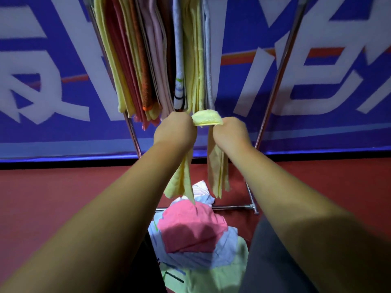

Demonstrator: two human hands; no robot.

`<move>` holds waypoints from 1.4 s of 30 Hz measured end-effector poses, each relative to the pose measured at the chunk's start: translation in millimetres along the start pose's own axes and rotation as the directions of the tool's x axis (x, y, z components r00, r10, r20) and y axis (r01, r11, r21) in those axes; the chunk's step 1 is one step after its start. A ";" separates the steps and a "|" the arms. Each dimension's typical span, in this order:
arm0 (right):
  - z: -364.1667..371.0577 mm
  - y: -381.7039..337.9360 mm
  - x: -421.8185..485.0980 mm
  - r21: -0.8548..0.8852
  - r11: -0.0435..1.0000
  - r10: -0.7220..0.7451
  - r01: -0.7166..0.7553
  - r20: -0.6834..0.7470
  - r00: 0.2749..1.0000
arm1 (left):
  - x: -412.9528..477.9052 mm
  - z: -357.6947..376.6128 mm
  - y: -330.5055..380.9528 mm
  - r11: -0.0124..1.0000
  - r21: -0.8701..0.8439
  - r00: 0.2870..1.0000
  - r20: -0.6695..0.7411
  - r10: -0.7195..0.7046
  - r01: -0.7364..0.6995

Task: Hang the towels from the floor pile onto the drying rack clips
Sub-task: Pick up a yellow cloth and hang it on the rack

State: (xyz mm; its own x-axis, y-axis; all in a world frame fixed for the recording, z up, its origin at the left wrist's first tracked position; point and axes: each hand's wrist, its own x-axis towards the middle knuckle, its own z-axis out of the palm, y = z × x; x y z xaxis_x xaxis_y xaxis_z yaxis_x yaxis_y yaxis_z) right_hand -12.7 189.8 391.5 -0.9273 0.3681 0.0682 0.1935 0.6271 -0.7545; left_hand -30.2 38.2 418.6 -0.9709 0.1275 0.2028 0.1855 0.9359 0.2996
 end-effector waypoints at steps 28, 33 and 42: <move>-191.0 -151.9 64.2 -0.349 0.915 -0.265 0.201 -0.146 0.953 | 78.0 -215.3 149.0 0.966 -0.252 0.989 -0.121 -0.084 0.051; -202.7 -177.0 87.0 -0.374 0.911 -0.251 0.172 -0.171 0.953 | 102.5 -225.6 149.2 0.977 -0.207 0.987 -0.135 -0.086 0.057; -196.1 -202.1 137.2 -0.469 0.881 -0.186 0.055 -0.238 0.953 | 153.1 -229.2 153.3 0.993 0.104 0.998 -0.021 -0.059 0.061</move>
State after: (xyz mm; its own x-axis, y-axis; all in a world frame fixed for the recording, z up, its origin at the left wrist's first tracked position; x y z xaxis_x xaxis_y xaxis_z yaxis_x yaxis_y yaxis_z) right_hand -116.2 248.2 681.3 -0.8438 0.3975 0.3606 0.2700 0.8951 -0.3549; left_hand -115.7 125.9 709.2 -0.9767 0.0650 0.2046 0.1093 0.9709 0.2132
